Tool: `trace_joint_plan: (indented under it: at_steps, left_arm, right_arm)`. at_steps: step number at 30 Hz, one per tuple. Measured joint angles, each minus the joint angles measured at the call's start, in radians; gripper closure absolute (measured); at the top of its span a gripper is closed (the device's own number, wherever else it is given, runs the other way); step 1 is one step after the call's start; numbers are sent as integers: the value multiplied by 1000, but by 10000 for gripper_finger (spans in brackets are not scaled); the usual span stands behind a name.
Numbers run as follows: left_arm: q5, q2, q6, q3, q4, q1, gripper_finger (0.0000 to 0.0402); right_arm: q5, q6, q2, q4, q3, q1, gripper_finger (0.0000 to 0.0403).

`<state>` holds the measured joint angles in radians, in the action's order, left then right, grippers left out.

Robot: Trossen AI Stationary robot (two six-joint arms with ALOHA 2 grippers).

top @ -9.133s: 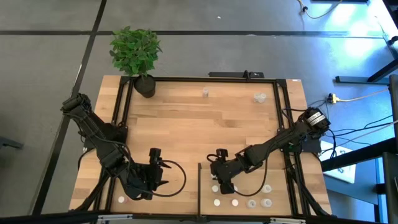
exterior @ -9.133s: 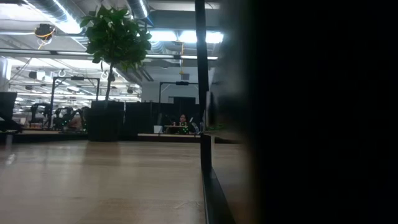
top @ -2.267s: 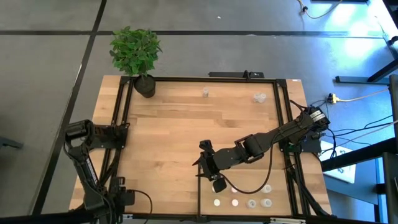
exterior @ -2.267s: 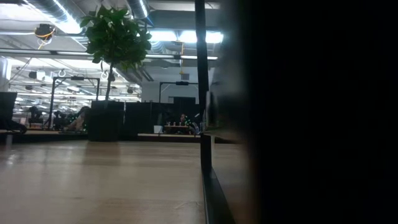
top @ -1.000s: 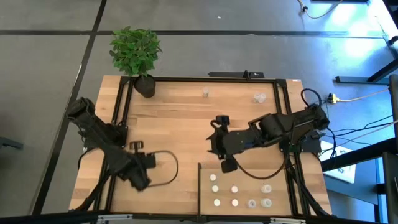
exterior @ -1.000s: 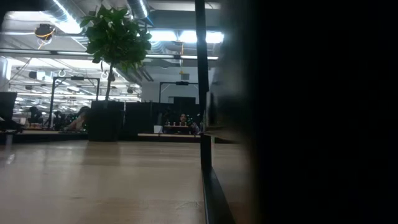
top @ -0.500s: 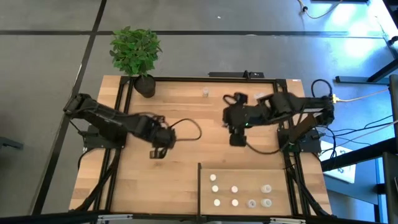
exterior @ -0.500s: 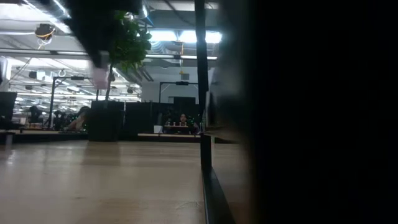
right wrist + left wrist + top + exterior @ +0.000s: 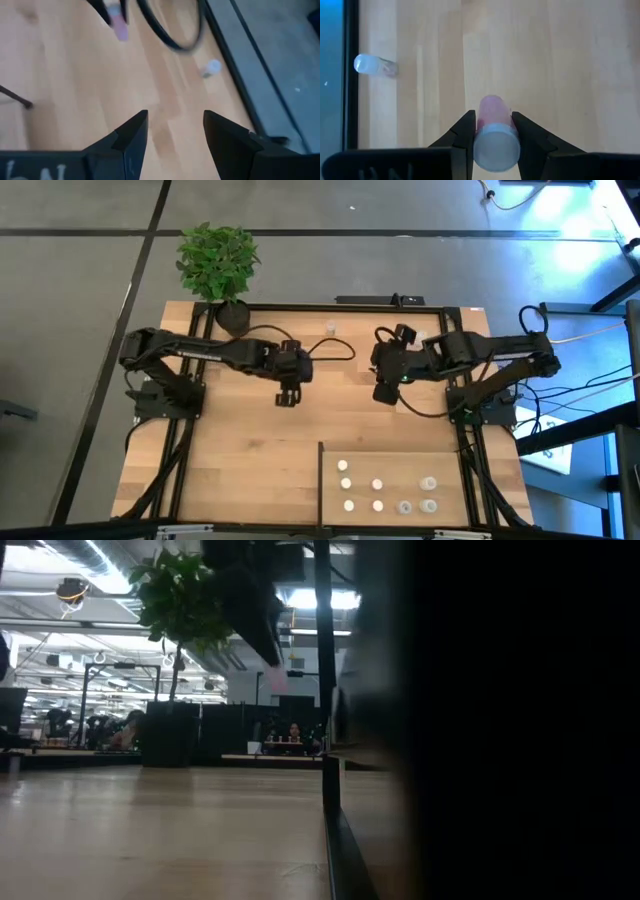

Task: Pick and place medicine bottles onto shelf by color
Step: Put the pink pill bottle on the shelf aligned with the other pink pill bottles

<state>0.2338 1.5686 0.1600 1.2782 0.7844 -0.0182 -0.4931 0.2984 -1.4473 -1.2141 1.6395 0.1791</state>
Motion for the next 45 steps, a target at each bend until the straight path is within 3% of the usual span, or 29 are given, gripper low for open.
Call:
trace_joint_plan:
  at_steps: [5,13,23,45]
  left_arm:
    - [-22,106,121,131,101,-16,314]
    - [-23,245,251,285,253,6,314]
    - [-61,329,320,292,255,12,314]
    - [-147,421,242,292,133,15,314]
  right_arm:
    - [22,11,46,165,-134,15,210]
    - [16,41,70,267,-252,55,210]
    - [118,33,69,345,-287,114,210]
    - [129,36,68,360,-288,121,210]
